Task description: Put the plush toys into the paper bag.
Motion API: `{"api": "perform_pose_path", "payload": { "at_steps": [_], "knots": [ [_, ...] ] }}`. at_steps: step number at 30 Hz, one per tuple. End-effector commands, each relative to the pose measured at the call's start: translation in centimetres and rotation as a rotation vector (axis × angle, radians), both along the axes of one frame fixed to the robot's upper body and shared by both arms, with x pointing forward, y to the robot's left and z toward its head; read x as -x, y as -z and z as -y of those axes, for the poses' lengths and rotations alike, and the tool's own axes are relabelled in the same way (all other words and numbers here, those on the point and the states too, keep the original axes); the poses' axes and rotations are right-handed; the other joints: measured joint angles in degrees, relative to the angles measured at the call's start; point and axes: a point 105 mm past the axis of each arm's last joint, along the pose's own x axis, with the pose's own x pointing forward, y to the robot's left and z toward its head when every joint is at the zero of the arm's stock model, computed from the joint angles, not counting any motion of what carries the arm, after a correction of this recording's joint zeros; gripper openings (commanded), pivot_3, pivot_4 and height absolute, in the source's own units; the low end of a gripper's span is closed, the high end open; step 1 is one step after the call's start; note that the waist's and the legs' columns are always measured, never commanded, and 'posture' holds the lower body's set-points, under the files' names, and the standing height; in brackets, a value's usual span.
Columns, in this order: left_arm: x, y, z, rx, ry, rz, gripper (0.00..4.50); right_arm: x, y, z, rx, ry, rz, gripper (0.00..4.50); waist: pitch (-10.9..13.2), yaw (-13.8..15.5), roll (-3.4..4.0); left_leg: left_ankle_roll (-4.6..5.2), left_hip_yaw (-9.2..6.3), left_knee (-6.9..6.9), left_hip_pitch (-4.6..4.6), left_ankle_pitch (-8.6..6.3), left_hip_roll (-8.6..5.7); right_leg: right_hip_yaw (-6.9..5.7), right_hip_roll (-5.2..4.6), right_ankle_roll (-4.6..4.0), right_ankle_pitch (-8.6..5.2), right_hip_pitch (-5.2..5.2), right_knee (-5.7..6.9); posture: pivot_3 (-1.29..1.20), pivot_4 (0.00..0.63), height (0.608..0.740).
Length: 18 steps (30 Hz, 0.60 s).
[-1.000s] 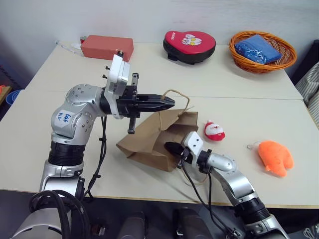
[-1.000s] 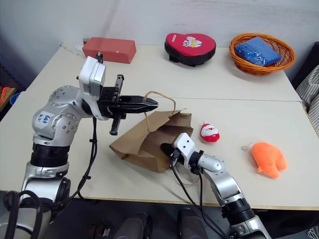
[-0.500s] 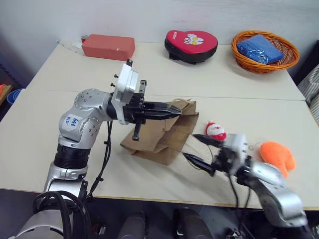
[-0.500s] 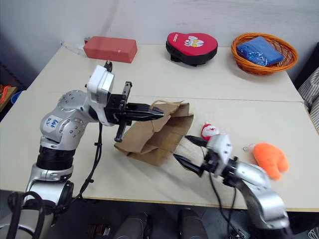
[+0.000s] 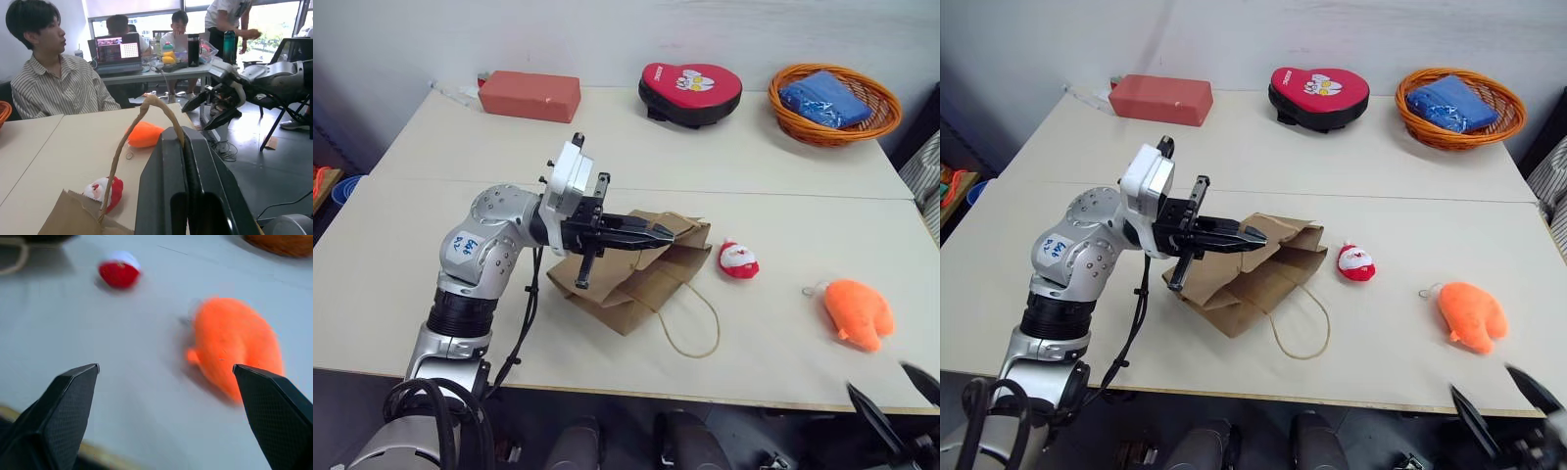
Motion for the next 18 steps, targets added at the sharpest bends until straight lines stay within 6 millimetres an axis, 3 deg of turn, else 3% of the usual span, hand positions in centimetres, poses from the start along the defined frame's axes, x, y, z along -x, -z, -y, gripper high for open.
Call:
{"api": "perform_pose_path", "payload": {
  "at_steps": [1, 3, 7, 11, 18],
  "knots": [
    [0.1, -0.3, -0.3, 0.009, -0.001, 0.005, 0.00, 1.6, -0.1, 1.5, 0.052, 0.106, 0.033, 4.46, 0.0, -0.6, 0.00, -0.01, 0.01, -0.11, 0.04, 0.01, 0.00, 0.03, 0.00, 0.00, 0.00, -0.01, 0.00, 0.00, 0.150, 0.740],
    [0.1, -0.3, -0.2, 0.009, -0.006, 0.003, 0.00, 0.9, -0.3, 1.4, 0.063, 0.103, 0.054, 4.46, 0.0, -1.2, 0.07, -0.13, 0.02, -0.27, 0.07, 0.10, 0.00, 0.05, 0.00, -0.01, 0.00, -0.06, 0.01, 0.00, 0.150, 0.740],
    [0.2, -0.3, -0.1, 0.008, -0.010, 0.004, 0.00, -3.2, -1.4, 0.7, 0.137, -0.008, 0.038, 4.46, 0.0, -1.8, 0.09, -0.28, 0.11, -0.31, 0.09, 0.22, 0.00, 0.13, 0.02, -0.01, 0.00, -0.10, 0.04, 0.00, 0.150, 0.740],
    [0.3, -0.3, 0.0, 0.011, -0.018, 0.004, 0.00, -8.2, -2.8, 1.9, 0.194, 0.009, 0.016, 4.46, 0.0, -1.2, 0.16, -0.30, 0.06, -0.28, 0.05, 0.25, -0.02, 0.09, 0.02, 0.00, 0.00, -0.15, 0.07, 0.00, 0.150, 0.740],
    [0.5, -0.3, 0.0, 0.021, -0.034, -0.005, 0.00, -12.8, -2.5, 2.2, 0.246, -0.018, -0.105, 4.46, 0.0, 0.5, 0.15, -0.33, -0.03, -0.25, -0.08, 0.29, -0.02, 0.01, 0.04, -0.02, -0.01, -0.20, 0.06, 0.00, 0.150, 0.740]
  ]
}}
